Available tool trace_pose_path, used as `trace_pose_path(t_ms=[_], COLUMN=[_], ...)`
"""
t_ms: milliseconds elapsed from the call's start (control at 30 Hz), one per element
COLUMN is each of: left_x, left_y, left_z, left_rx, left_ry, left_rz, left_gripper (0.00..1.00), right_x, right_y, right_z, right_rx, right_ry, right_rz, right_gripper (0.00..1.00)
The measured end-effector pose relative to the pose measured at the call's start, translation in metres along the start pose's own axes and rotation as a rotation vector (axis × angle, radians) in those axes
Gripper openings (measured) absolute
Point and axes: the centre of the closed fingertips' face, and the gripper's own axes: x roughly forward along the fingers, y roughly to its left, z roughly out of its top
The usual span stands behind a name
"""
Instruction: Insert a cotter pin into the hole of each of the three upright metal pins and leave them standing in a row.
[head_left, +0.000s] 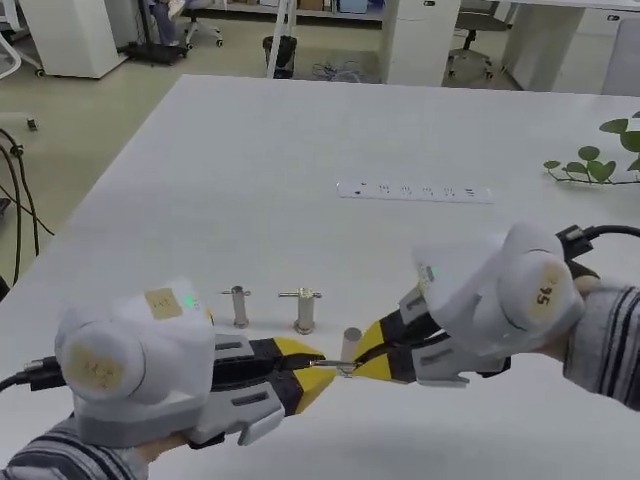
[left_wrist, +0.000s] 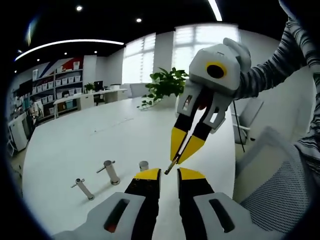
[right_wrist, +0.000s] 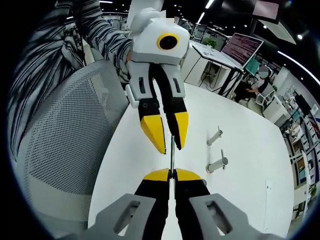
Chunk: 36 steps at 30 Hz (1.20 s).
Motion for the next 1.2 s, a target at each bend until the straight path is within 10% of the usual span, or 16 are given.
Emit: trace_pose_path(t_ms=[567,1200], left_x=[0.017,0.056], left_y=[0.03,0.051], left_z=[-0.014,-0.039], left_rx=[0.035,-0.029], left_ry=[0.013,0.066], left_rz=[0.174,0.233], left_gripper=[0.35,0.36], right_x=[-0.005,0.01], right_y=[-0.023,-0.041], right_z=[-0.043,-0.097], right_rx=[0.056,0.126], right_ry=[0.074,0.157], right_rz=[-0.084,-0.107], right_gripper=[0.0,0.0])
